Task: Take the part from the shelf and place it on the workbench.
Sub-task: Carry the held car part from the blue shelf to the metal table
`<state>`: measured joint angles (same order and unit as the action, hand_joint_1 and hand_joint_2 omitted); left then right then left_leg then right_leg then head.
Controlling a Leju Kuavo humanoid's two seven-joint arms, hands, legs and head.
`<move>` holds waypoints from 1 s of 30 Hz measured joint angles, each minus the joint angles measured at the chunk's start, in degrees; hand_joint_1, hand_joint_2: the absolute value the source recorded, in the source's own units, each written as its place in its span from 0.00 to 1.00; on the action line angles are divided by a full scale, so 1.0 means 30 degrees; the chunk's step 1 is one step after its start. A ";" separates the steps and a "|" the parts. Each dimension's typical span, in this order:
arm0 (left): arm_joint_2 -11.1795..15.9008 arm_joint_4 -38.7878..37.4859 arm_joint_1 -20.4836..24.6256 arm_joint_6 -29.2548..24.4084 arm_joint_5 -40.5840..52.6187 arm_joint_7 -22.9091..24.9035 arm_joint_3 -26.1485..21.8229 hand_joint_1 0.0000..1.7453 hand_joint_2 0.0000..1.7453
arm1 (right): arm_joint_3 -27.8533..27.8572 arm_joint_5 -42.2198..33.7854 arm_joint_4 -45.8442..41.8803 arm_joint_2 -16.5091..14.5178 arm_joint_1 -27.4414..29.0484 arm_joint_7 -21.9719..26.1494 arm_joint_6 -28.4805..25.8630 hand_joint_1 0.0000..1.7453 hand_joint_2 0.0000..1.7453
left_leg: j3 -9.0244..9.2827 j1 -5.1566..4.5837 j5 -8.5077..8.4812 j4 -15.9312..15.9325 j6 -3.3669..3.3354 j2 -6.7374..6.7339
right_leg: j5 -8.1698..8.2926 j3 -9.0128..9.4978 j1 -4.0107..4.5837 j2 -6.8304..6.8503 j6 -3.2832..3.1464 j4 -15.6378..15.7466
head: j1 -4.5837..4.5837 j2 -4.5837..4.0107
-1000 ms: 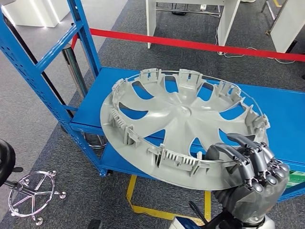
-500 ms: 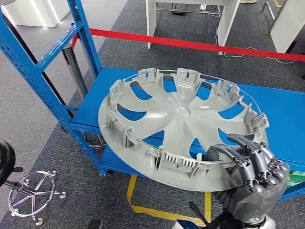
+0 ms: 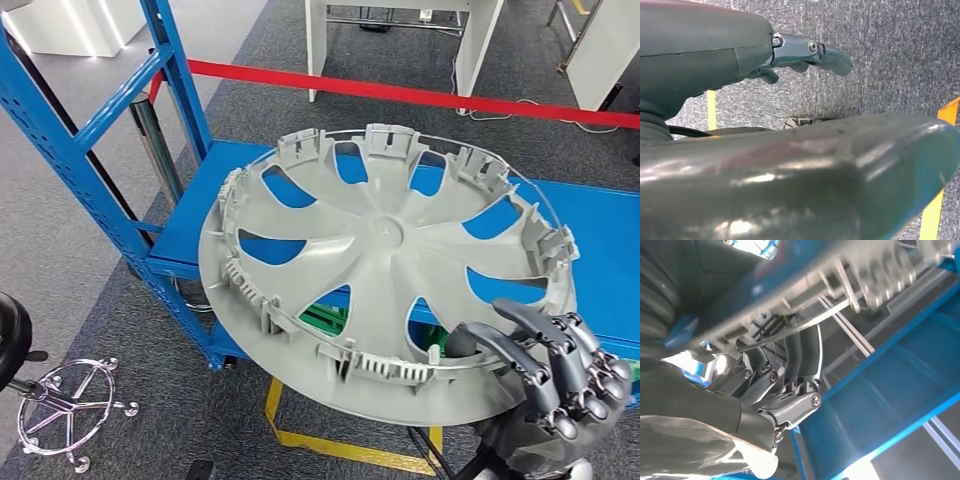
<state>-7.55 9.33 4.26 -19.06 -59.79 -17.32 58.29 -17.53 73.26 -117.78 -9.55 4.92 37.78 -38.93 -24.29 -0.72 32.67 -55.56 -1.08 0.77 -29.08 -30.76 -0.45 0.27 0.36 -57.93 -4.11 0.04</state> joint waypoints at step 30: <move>-0.0137 -0.0015 0.0146 -0.0605 0.0362 0.0692 0.0820 0.00 0.00 | 0.2151 -0.0977 -0.0075 -0.1711 0.1474 0.0673 -0.0040 1.00 1.00 | -0.0599 0.0167 -0.0250 -0.0393 -0.0068 0.0036 | 0.0632 -0.0828 -0.0107 -0.0194 0.0643 -0.0926 | 0.0180 0.0005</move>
<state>-7.96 9.29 4.69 -20.87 -58.70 -15.24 60.75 -11.08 70.32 -118.00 -14.69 9.34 39.80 -39.05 -26.09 -0.22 31.92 -56.74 -1.29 0.88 -27.18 -33.24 -0.77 -0.31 2.29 -60.70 -3.58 0.06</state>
